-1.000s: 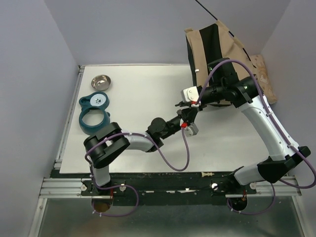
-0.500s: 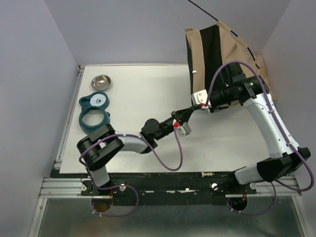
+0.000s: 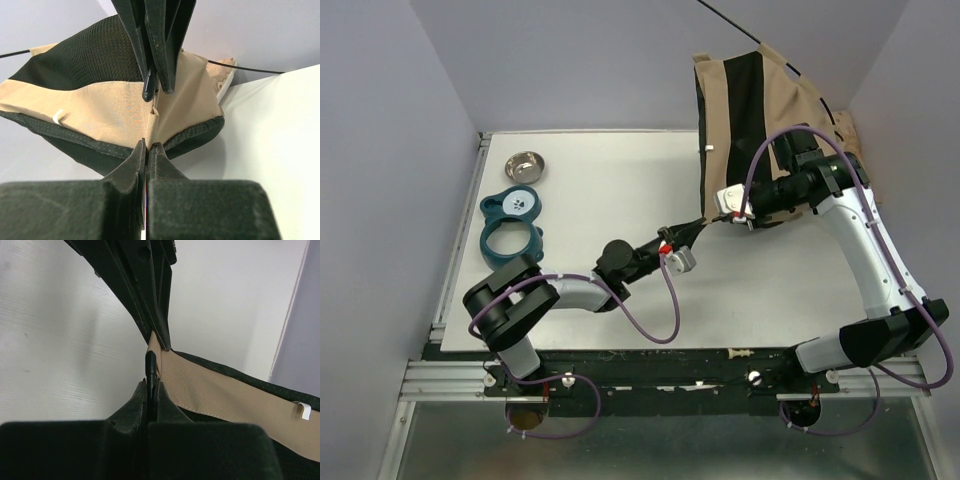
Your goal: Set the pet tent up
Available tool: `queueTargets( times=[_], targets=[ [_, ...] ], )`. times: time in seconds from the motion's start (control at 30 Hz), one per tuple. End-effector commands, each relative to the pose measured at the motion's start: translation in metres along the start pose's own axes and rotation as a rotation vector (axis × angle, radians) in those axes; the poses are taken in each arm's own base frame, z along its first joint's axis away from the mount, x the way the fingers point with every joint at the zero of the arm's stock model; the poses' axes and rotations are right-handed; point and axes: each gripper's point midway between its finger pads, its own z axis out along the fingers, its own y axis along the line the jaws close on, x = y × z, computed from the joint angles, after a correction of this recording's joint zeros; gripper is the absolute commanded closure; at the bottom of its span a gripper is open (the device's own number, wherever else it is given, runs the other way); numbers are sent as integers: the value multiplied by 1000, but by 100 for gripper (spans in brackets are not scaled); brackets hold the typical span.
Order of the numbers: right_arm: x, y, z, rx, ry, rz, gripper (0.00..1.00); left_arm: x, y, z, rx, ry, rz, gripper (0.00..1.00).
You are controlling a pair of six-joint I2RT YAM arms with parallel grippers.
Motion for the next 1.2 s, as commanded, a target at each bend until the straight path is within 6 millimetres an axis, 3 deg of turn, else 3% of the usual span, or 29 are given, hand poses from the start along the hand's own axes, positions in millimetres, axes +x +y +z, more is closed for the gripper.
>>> queueTargets(
  times=[0.0, 0.83, 0.97, 1.17],
  targets=[
    [62, -15, -31, 77, 286, -21, 99, -58, 59, -13, -205, -206, 54, 100],
    [94, -31, -30, 150, 410, -33, 99, -77, 52, -15, -149, -261, 56, 100],
    [84, -32, -31, 136, 372, -15, 99, -70, 48, -16, -140, -238, 62, 100],
    [62, -14, -33, 96, 304, -58, 99, -54, 51, -16, -156, -187, 58, 100]
  ],
)
